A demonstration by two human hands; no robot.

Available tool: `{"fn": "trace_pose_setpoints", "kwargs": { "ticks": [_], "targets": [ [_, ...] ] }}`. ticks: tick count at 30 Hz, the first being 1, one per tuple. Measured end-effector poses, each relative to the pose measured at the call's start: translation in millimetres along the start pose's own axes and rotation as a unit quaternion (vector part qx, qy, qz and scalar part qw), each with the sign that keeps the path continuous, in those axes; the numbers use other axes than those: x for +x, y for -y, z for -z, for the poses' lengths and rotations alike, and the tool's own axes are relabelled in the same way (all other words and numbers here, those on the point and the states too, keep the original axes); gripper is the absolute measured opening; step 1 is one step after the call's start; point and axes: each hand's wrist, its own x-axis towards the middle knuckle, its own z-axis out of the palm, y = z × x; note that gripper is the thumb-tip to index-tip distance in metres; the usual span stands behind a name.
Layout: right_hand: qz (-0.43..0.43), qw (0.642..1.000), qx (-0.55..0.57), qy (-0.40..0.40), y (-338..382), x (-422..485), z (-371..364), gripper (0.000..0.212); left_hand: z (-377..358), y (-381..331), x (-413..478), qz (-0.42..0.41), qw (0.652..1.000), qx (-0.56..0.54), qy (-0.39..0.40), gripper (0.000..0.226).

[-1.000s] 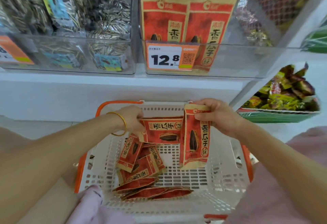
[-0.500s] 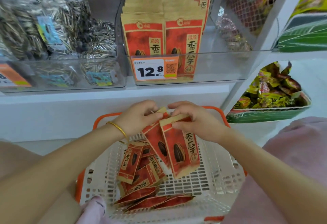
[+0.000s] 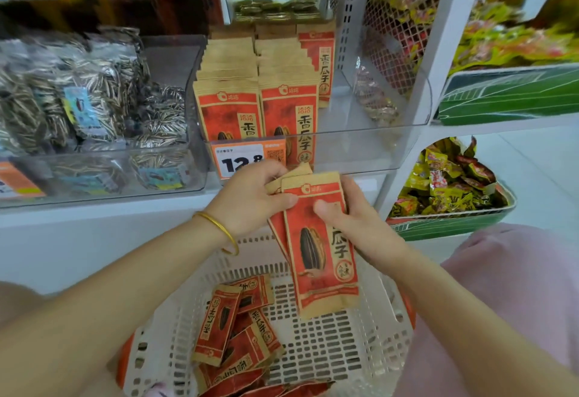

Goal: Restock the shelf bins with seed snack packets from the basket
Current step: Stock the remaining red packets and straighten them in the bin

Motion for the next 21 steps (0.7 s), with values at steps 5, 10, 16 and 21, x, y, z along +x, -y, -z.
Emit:
{"fn": "trace_pose_setpoints", "kwargs": {
  "ticks": [5, 10, 16, 21],
  "targets": [
    [0.047, 0.998, -0.005, 0.048, 32, -5, 30, 0.077, 19, -57, 35, -0.071, 0.997, 0.015, -0.017, 0.013],
    [0.072, 0.995, 0.042, -0.054, 98, 24, 63, 0.052, 43, -89, 77, -0.162, 0.968, 0.084, -0.172, 0.018],
    [0.023, 0.978, -0.078, -0.194, 140, 111, 95, 0.038, 58, -73, 127, -0.097, 0.92, 0.377, -0.05, 0.043],
    [-0.034, 0.969, -0.159, -0.185, 125, 181, 111, 0.06, 63, -64, 143, -0.032, 0.909, 0.414, 0.035, 0.051]
  ]
}}
